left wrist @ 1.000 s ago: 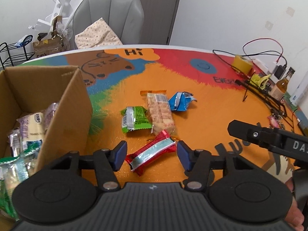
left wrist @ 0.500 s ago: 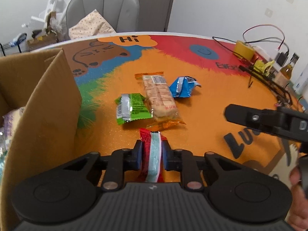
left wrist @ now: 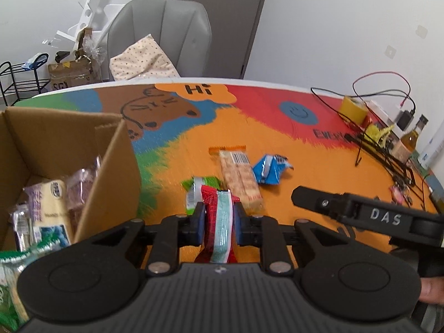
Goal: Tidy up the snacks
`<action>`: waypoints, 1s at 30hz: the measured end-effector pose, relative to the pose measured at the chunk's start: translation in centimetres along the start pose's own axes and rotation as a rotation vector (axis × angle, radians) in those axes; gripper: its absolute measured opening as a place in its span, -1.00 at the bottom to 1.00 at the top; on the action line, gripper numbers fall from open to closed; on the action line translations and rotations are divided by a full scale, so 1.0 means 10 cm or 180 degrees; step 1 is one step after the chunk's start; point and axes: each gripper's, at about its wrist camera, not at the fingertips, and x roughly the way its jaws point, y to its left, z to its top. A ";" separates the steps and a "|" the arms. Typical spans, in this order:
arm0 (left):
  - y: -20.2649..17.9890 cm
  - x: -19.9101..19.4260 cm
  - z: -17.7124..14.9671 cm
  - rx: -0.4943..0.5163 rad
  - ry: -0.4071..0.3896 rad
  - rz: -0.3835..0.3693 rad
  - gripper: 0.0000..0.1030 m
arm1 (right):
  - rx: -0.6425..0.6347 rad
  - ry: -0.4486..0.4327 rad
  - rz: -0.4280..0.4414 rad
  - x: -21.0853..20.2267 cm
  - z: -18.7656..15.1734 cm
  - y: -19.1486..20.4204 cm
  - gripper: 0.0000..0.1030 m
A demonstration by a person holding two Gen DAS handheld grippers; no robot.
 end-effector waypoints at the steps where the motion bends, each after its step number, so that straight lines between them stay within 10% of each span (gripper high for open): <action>1: 0.00 0.00 0.02 0.0000 -0.0018 -0.0008 -0.62 | 0.0001 0.0001 -0.0001 0.02 0.02 0.01 0.44; 17: 0.09 0.18 0.30 -0.0132 -0.0070 -0.0044 -0.62 | -0.0001 0.0096 -0.0092 0.47 0.25 0.09 0.28; 20: 0.11 0.23 0.32 -0.0141 -0.0056 -0.0030 -0.62 | -0.0013 0.0118 -0.0093 0.55 0.25 0.10 0.08; 22: 0.10 0.25 0.32 -0.0131 -0.0042 -0.0038 -0.62 | -0.0027 0.0146 -0.0073 0.58 0.25 0.10 -0.49; 30: 0.10 0.24 0.32 -0.0143 -0.0036 -0.0044 -0.62 | 0.0042 0.0052 -0.0096 0.40 0.18 0.03 -0.59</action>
